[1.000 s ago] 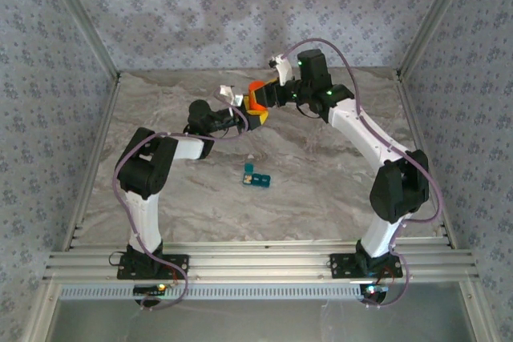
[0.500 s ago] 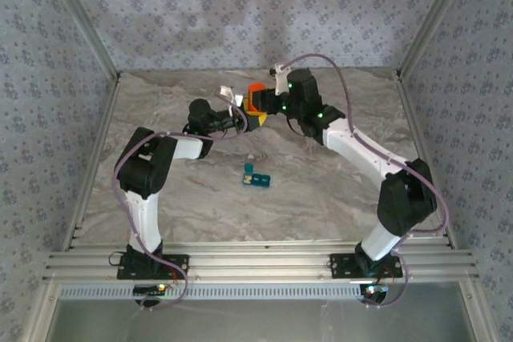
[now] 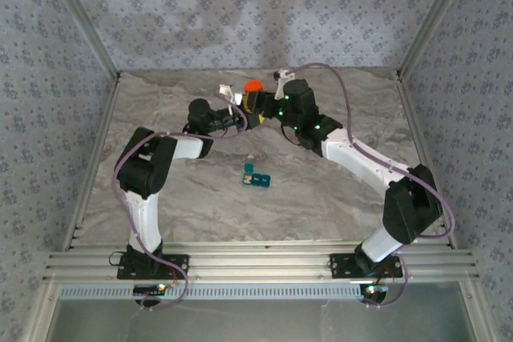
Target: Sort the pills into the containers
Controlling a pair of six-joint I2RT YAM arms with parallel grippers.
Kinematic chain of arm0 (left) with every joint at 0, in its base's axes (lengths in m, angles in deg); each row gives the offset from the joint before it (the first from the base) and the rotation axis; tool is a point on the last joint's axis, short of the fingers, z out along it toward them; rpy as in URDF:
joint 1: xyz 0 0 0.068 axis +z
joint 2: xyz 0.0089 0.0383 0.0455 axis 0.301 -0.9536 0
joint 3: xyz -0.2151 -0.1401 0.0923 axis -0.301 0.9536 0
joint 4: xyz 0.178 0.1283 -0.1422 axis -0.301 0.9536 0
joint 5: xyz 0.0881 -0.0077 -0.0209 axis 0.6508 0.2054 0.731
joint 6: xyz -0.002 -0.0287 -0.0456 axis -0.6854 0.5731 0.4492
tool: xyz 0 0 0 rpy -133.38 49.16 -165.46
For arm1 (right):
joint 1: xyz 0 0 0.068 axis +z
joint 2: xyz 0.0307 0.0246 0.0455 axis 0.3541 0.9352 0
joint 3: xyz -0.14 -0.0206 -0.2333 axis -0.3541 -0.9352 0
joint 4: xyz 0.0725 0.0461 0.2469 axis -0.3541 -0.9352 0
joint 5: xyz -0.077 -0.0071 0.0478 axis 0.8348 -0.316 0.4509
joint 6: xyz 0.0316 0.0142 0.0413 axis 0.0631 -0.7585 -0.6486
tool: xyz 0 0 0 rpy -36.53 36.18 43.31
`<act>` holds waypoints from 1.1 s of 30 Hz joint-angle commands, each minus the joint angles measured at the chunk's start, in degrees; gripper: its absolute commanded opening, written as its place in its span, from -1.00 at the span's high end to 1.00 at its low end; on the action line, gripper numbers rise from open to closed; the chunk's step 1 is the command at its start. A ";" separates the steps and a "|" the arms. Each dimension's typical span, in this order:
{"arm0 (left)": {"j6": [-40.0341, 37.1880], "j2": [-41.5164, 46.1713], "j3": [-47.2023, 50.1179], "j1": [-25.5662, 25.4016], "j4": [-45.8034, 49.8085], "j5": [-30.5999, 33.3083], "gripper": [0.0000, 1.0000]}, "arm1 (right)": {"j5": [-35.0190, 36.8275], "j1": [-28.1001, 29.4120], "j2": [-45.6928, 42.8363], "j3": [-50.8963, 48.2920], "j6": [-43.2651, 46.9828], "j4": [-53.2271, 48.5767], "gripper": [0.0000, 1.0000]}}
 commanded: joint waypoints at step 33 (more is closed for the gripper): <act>-1.06 1.37 -3.10 -1.13 -2.14 -5.02 1.00 | -29.06 -8.56 9.38 17.19 23.29 -17.11 -0.43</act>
